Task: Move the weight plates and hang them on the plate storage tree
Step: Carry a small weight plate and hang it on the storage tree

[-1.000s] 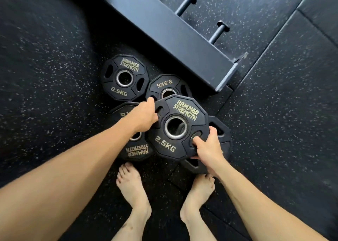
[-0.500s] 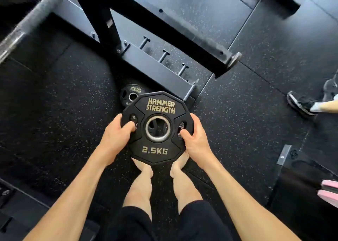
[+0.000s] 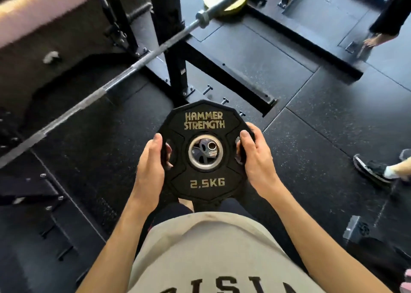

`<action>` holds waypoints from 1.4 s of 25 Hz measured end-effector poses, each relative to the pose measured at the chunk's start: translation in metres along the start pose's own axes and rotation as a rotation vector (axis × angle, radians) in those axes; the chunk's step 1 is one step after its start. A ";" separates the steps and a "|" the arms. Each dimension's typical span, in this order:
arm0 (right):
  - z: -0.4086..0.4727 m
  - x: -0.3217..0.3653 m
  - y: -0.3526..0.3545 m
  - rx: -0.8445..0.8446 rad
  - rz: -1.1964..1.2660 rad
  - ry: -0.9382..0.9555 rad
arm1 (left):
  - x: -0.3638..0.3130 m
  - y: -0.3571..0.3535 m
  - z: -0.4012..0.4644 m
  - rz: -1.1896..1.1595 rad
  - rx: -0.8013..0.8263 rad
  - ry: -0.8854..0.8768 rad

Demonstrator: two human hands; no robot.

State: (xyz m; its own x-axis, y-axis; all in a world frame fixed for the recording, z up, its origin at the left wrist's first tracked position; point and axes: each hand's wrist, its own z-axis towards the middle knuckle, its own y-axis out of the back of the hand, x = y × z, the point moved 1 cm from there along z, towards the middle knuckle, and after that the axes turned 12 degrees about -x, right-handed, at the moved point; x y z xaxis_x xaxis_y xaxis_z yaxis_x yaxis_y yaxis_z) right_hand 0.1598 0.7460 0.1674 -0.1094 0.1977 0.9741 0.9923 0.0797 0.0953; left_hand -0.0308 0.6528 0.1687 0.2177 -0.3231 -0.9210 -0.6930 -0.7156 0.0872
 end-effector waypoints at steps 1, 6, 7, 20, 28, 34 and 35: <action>-0.008 0.004 0.003 0.053 -0.001 0.031 | 0.000 0.004 -0.019 -0.004 -0.065 -0.022; -0.057 0.022 0.016 0.370 -0.008 0.112 | 0.024 0.034 -0.130 -0.179 -0.318 0.009; -0.071 0.024 0.014 0.440 -0.013 0.119 | 0.032 0.045 -0.154 -0.227 -0.380 0.031; -0.411 -0.010 -0.117 1.221 -0.136 0.321 | 0.142 0.290 -0.450 -0.477 -1.123 -0.045; -0.659 -0.044 -0.215 1.492 -0.162 0.320 | 0.207 0.476 -0.589 -0.524 -1.426 -0.033; -0.776 -0.071 -0.330 1.576 -0.186 0.352 | 0.234 0.614 -0.600 -0.527 -1.556 -0.007; -0.797 -0.074 -0.355 1.593 -0.175 0.354 | 0.237 0.643 -0.598 -0.517 -1.572 0.003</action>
State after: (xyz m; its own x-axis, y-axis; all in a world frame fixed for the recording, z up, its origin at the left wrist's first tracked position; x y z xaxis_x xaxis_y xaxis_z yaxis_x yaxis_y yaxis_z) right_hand -0.1377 -0.0755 0.2251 0.0332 -0.1237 0.9918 -0.1122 0.9856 0.1266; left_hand -0.0135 -0.2540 0.2339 0.1920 0.1329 -0.9723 0.7765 -0.6264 0.0677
